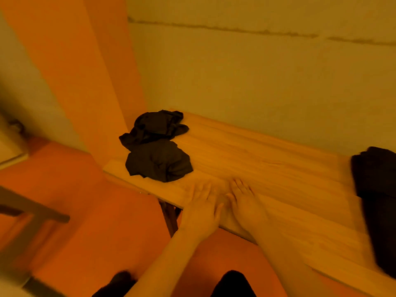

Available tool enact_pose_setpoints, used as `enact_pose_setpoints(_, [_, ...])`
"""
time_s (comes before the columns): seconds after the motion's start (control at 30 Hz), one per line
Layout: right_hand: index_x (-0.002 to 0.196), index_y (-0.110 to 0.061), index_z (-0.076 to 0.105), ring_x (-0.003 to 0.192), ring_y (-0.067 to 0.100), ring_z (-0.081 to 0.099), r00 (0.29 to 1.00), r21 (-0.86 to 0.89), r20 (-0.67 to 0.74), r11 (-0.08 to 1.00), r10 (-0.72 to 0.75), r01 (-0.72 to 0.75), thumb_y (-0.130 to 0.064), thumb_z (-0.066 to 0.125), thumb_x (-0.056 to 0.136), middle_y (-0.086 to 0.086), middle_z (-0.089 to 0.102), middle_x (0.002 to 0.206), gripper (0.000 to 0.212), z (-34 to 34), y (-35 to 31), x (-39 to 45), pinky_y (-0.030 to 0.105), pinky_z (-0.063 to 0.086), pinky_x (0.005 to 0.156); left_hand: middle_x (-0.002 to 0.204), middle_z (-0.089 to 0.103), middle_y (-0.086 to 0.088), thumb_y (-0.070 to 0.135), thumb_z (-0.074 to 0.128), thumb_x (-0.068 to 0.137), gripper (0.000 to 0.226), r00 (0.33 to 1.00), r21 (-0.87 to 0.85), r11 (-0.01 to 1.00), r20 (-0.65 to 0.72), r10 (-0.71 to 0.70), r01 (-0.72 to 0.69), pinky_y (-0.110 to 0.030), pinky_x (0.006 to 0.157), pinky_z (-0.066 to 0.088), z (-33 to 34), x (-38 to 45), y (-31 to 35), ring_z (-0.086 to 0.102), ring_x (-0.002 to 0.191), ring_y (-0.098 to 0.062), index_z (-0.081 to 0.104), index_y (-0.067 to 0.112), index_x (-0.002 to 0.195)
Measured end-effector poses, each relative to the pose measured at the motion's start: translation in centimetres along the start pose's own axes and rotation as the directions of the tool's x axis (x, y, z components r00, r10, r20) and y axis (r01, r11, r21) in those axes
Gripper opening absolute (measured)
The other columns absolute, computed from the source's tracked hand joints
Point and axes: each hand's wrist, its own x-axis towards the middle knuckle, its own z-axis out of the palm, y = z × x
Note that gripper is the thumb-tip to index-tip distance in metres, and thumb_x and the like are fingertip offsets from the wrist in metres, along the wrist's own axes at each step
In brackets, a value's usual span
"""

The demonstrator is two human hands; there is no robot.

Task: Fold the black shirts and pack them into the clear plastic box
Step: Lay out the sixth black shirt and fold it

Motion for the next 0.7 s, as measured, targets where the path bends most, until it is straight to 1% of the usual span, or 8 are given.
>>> enact_pose_setpoints(0.07, [0.148, -0.016, 0.014, 0.144, 0.015, 0.007, 1.0, 0.061, 0.014, 0.998, -0.014, 0.014, -0.074, -0.043, 0.041, 0.003, 0.01, 0.156, 0.134, 0.1, -1.7, 2.5, 0.025, -0.002, 0.113, 0.13, 0.056, -0.012, 0.041, 0.036, 0.09, 0.05, 0.989, 0.031, 0.997, -0.134, -0.065, 0.07, -0.048, 0.106, 0.032, -1.2, 1.3, -4.1, 0.05, 0.124, -0.032, 0.06, 0.01, 0.121])
enact_pose_setpoints(0.17, [0.148, -0.019, 0.014, 0.143, 0.009, 0.005, 0.997, 0.18, 0.01, 0.981, -0.077, 0.074, -0.081, -0.031, 0.049, -0.002, 0.011, 0.156, 0.125, 0.6, -5.8, 6.9, 0.02, -0.002, 0.109, 0.136, 0.05, -0.015, 0.043, 0.045, 0.086, 0.056, 0.948, 0.008, 0.973, -0.23, -0.222, 0.23, -0.051, 0.103, 0.024, -3.1, 4.0, -10.1, 0.042, 0.129, -0.036, 0.053, 0.007, 0.128])
enact_pose_setpoints(0.3, [0.145, -0.018, 0.026, 0.14, 0.009, 0.019, 0.994, 0.355, 0.063, 0.933, -0.092, 0.064, -0.074, 0.016, 0.07, -0.004, 0.026, 0.151, 0.094, 1.7, -10.4, 11.3, 0.02, 0.006, 0.111, 0.142, 0.044, -0.01, 0.046, 0.047, 0.09, 0.056, 0.944, -0.19, 0.938, -0.104, -0.313, 0.29, -0.043, 0.111, 0.012, -3.9, 6.4, -14.2, 0.032, 0.137, -0.03, 0.047, 0.012, 0.134])
enact_pose_setpoints(0.37, [0.132, -0.012, 0.049, 0.128, 0.017, 0.042, 0.997, 0.486, 0.07, 0.872, 0.028, -0.059, -0.048, 0.049, 0.086, 0.003, 0.048, 0.137, 0.059, 1.7, -11.1, 12.2, 0.019, 0.026, 0.101, 0.137, 0.05, -0.006, 0.036, 0.056, 0.09, 0.045, 0.923, -0.364, 0.868, -0.05, -0.382, 0.339, -0.037, 0.114, 0.012, -4.4, 7.0, -14.5, 0.037, 0.134, -0.024, 0.054, 0.014, 0.129])
enact_pose_setpoints(0.47, [0.091, -0.015, 0.066, 0.095, 0.017, 0.056, 0.968, 0.618, 0.145, 0.746, 0.203, -0.248, -0.013, 0.061, 0.087, 0.004, 0.064, 0.096, 0.006, -0.1, -10.8, 13.2, 0.017, 0.035, 0.075, 0.116, 0.064, -0.003, 0.025, 0.063, 0.087, 0.028, 0.842, -0.572, 0.697, -0.02, -0.539, 0.432, -0.031, 0.105, 0.034, -6.8, 7.5, -14.0, 0.055, 0.114, -0.018, 0.066, 0.012, 0.112])
enact_pose_setpoints(0.6, [0.069, -0.023, 0.059, 0.077, 0.017, 0.056, 0.943, 0.69, 0.205, 0.645, 0.262, -0.329, -0.011, 0.063, 0.085, -0.003, 0.059, 0.072, 0.021, -6.2, -9.2, 14.0, 0.015, 0.039, 0.058, 0.094, 0.065, 0.001, 0.02, 0.065, 0.085, 0.018, 0.8, -0.676, 0.538, 0.127, -0.587, 0.503, -0.02, 0.078, 0.045, -11.8, 8.7, -14.1, 0.059, 0.09, -0.012, 0.068, 0.012, 0.102])
enact_pose_setpoints(0.67, [0.07, -0.02, 0.062, 0.072, 0.015, 0.056, 0.937, 0.722, 0.191, 0.605, 0.291, -0.335, -0.012, 0.061, 0.087, -0.001, 0.061, 0.072, 0.018, -10.6, -8.4, 14.4, 0.014, 0.04, 0.053, 0.071, 0.058, 0.003, 0.02, 0.066, 0.084, 0.006, 0.818, -0.703, 0.525, 0.141, -0.558, 0.479, -0.018, 0.058, 0.04, -15.1, 9.8, -14.1, 0.054, 0.063, -0.004, 0.064, 0.016, 0.079])
enact_pose_setpoints(0.7, [0.073, -0.019, 0.063, 0.069, 0.013, 0.056, 0.938, 0.727, 0.179, 0.602, 0.297, -0.33, -0.013, 0.06, 0.088, -0.002, 0.061, 0.072, 0.016, -13.0, -8.0, 14.6, 0.015, 0.039, 0.051, 0.062, 0.053, 0.0, 0.021, 0.067, 0.084, 0.018, 0.827, -0.709, 0.528, 0.141, -0.544, 0.468, -0.019, 0.052, 0.037, -16.7, 10.5, -13.9, 0.05, 0.053, -0.007, 0.059, 0.014, 0.069])
